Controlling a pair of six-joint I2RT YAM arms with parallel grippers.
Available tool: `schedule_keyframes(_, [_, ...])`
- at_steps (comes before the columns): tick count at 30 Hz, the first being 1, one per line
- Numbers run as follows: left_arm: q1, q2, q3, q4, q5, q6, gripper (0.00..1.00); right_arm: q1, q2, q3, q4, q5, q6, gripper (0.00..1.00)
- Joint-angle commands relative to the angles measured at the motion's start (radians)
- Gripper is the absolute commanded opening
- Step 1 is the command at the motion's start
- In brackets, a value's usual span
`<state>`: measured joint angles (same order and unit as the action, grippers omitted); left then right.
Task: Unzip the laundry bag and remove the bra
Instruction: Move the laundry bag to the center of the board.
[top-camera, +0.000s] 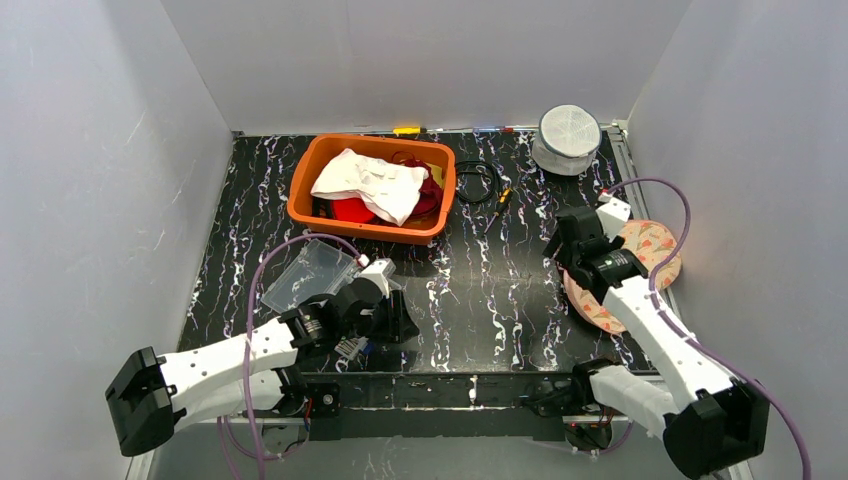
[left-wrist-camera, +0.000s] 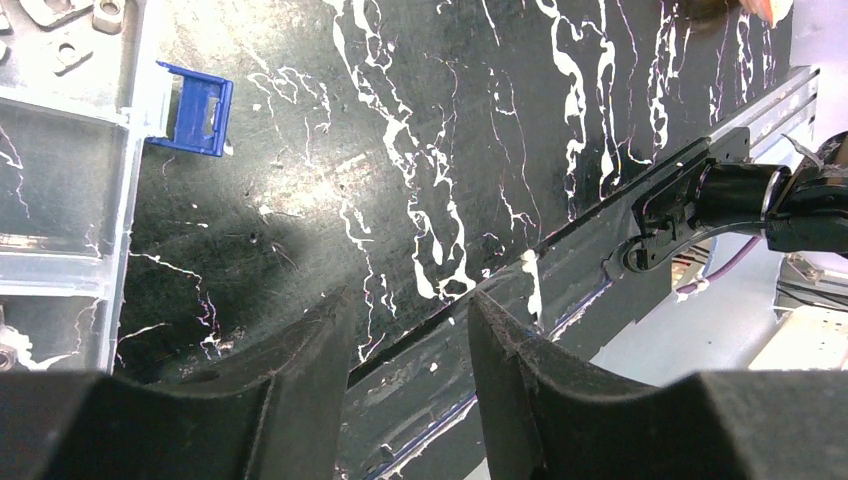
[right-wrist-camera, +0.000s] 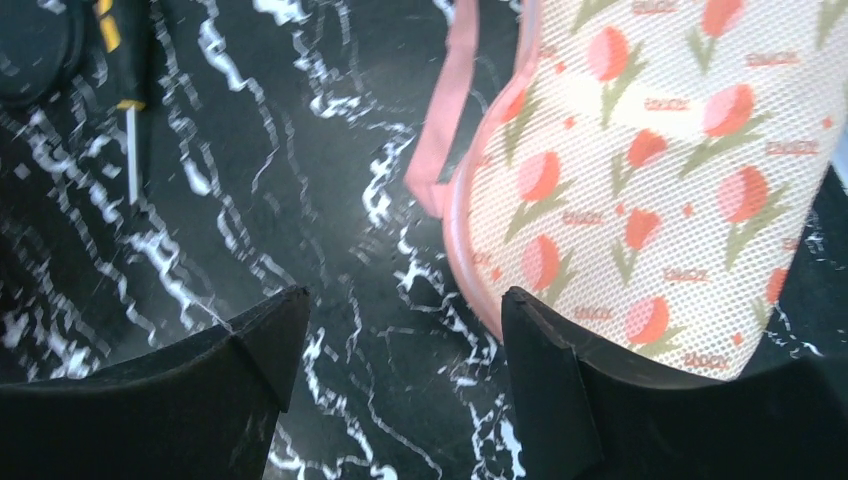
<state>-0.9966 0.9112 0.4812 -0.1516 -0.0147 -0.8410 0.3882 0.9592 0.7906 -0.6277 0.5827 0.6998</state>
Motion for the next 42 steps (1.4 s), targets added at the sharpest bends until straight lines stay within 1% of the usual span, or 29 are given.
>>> schedule_keyframes(1, [0.002, 0.003, 0.008, 0.013, 0.014, 0.017, 0.44, -0.096, 0.104, 0.03, 0.082, 0.068, 0.004, 0.77])
schedule_keyframes(3, [0.001, -0.003, 0.014, 0.002, 0.015, 0.022, 0.44, -0.156, 0.183, 0.033, 0.144, 0.057, 0.004, 0.76])
schedule_keyframes(5, [0.002, -0.018, 0.017, -0.017, 0.014, 0.025, 0.44, -0.192, 0.279, 0.065, 0.168, 0.065, -0.004, 0.76])
schedule_keyframes(7, [0.002, -0.041, 0.015, -0.03, 0.015, 0.025, 0.44, -0.204, 0.362, 0.108, 0.176, 0.086, -0.015, 0.76])
schedule_keyframes(10, [0.002, -0.068, 0.004, -0.029, 0.013, 0.021, 0.45, -0.213, 0.444, 0.157, 0.205, 0.118, -0.046, 0.77])
schedule_keyframes(14, [0.002, -0.074, -0.005, -0.023, 0.014, 0.017, 0.45, -0.257, 0.572, 0.205, 0.195, 0.141, -0.084, 0.77])
schedule_keyframes(18, [0.001, -0.064, -0.01, -0.009, 0.015, 0.014, 0.45, -0.296, 0.648, 0.204, 0.195, 0.136, -0.096, 0.76])
schedule_keyframes(22, [0.002, -0.058, -0.012, -0.006, 0.014, 0.017, 0.45, -0.304, 0.695, 0.202, 0.199, 0.111, -0.109, 0.74])
schedule_keyframes(25, [0.001, -0.057, -0.01, -0.005, 0.014, 0.019, 0.45, -0.304, 0.727, 0.206, 0.197, 0.082, -0.122, 0.69])
schedule_keyframes(27, [0.002, -0.057, -0.01, -0.004, 0.015, 0.021, 0.45, -0.303, 0.741, 0.206, 0.198, 0.057, -0.132, 0.63])
schedule_keyframes(32, [0.003, -0.053, -0.009, 0.001, 0.014, 0.02, 0.45, -0.301, 0.767, 0.2, 0.202, -0.006, -0.164, 0.41])
schedule_keyframes(35, [0.001, -0.046, -0.002, 0.003, 0.014, 0.024, 0.45, -0.277, 0.758, 0.188, 0.209, -0.02, -0.186, 0.31])
schedule_keyframes(38, [0.001, -0.037, -0.001, 0.013, 0.044, 0.025, 0.45, -0.228, 0.733, 0.183, 0.208, -0.009, -0.215, 0.26])
schedule_keyframes(42, [0.002, -0.015, 0.003, 0.034, 0.062, 0.022, 0.45, -0.147, 0.713, 0.181, 0.187, -0.003, -0.258, 0.22])
